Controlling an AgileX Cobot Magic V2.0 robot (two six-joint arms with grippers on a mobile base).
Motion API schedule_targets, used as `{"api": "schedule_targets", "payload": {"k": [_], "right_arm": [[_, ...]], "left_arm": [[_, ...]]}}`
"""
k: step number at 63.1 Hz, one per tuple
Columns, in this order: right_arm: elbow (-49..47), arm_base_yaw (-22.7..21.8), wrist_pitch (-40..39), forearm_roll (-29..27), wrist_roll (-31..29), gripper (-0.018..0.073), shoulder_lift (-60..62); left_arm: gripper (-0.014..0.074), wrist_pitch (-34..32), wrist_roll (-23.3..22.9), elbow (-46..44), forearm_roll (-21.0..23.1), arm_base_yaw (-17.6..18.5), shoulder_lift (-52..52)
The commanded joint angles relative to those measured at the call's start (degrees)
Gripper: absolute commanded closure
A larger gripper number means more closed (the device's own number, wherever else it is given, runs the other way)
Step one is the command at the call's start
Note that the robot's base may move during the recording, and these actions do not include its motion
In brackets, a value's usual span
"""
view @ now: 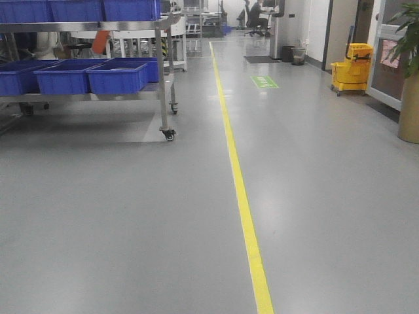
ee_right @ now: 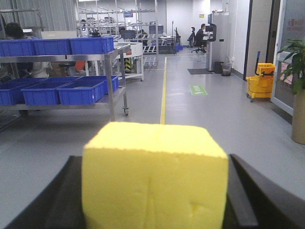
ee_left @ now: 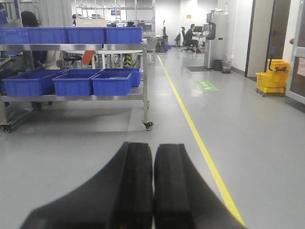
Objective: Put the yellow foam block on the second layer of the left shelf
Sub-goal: 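Drive the base away from the table holding the cube in the right gripper, then drive the base up to the shelf of blue bins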
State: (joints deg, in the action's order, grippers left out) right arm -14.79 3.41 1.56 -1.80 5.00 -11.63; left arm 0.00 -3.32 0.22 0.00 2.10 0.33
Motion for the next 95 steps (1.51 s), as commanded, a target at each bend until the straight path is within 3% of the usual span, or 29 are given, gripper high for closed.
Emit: {"api": "schedule_targets", "payload": {"k": [1, 95], "right_arm": [[-1.7, -0.45, -5.22, 0.16, -0.51, 0.0062, -0.61], [-1.7, -0.45, -5.22, 0.16, -0.51, 0.0062, -0.61]], "left_arm": [[0.0472, -4.61, -0.19, 1.41, 0.32, 0.44, 1.03], [0.0472, -4.61, -0.19, 1.41, 0.32, 0.44, 1.03]]}}
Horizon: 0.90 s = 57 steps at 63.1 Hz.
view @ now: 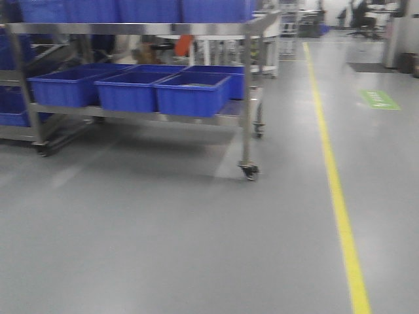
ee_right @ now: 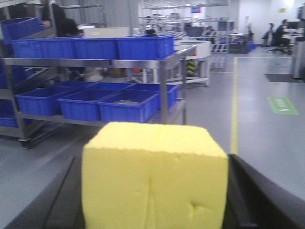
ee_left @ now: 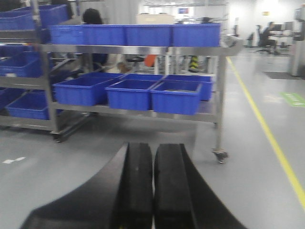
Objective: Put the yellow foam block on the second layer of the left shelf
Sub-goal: 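Drive the base up to the shelf of blue bins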
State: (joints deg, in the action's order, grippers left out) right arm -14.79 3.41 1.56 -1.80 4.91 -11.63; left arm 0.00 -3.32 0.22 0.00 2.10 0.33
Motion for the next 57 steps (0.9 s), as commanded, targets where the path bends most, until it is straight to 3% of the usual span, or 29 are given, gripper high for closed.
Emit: {"api": "schedule_targets", "payload": {"k": [1, 57], "right_arm": [[-1.7, -0.45, -5.22, 0.16, -0.42, 0.0062, -0.61], [-1.7, -0.45, -5.22, 0.16, -0.42, 0.0062, -0.61]], "left_arm": [[0.0472, -4.61, -0.19, 1.41, 0.32, 0.44, 1.03], [0.0472, -4.61, -0.19, 1.41, 0.32, 0.44, 1.03]]}}
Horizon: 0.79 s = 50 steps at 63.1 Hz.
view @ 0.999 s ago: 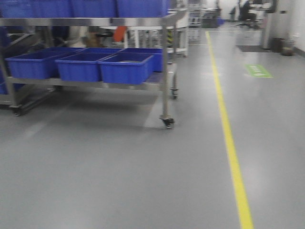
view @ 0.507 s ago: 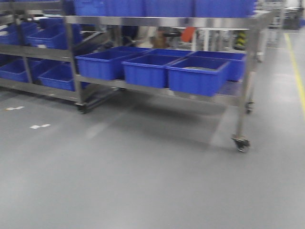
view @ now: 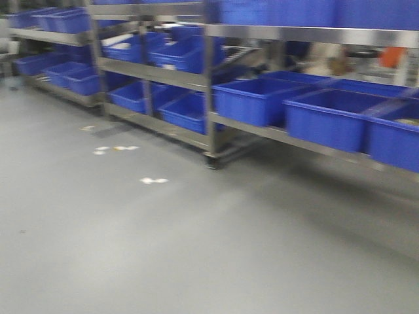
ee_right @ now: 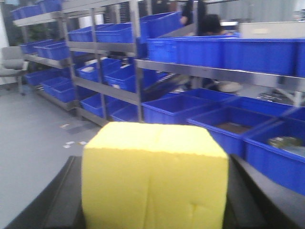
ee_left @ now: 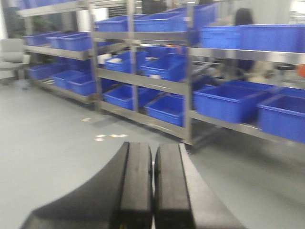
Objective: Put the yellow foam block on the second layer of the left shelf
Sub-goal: 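Drive the base up to the shelf of blue bins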
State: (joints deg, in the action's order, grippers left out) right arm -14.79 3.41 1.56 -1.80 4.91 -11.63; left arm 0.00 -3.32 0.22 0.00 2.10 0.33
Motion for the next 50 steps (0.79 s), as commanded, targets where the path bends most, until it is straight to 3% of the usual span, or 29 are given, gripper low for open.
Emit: {"api": "schedule_targets", "payload": {"k": [1, 50], "right_arm": [[-1.7, -0.45, -5.22, 0.16, -0.42, 0.0062, -0.61], [-1.7, -0.45, -5.22, 0.16, -0.42, 0.0062, -0.61]], "left_arm": [[0.0472, -4.61, -0.19, 1.41, 0.32, 0.44, 1.03], [0.0472, -4.61, -0.19, 1.41, 0.32, 0.44, 1.03]]}}
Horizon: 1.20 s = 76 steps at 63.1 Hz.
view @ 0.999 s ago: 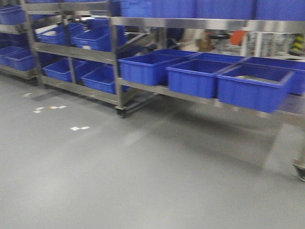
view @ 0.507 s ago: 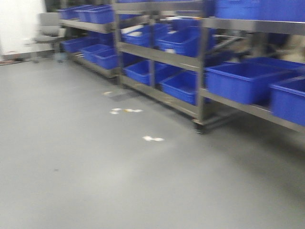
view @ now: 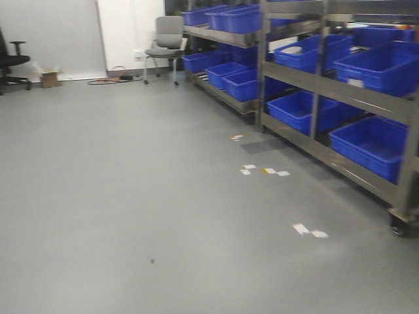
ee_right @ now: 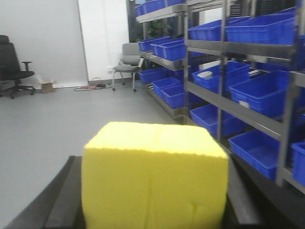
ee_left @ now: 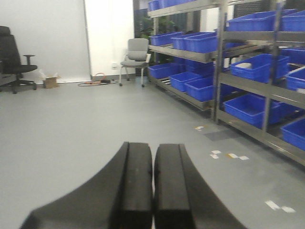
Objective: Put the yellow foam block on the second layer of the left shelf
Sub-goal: 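Drive the base up to the shelf of blue bins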
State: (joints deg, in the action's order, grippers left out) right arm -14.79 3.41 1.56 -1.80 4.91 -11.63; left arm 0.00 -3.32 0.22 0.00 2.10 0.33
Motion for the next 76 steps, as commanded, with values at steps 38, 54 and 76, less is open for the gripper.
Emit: {"api": "schedule_targets", "payload": {"k": [38, 54, 76], "right_arm": [[-1.7, -0.45, -5.22, 0.16, -0.42, 0.0062, -0.61], [-1.7, -0.45, -5.22, 0.16, -0.42, 0.0062, -0.61], [-1.7, -0.45, -5.22, 0.16, -0.42, 0.0062, -0.61]], "left_arm": [[0.0472, -4.61, -0.19, 1.41, 0.32, 0.44, 1.03], [0.0472, -4.61, -0.19, 1.41, 0.32, 0.44, 1.03], [0.0472, -4.61, -0.19, 1.41, 0.32, 0.44, 1.03]]}}
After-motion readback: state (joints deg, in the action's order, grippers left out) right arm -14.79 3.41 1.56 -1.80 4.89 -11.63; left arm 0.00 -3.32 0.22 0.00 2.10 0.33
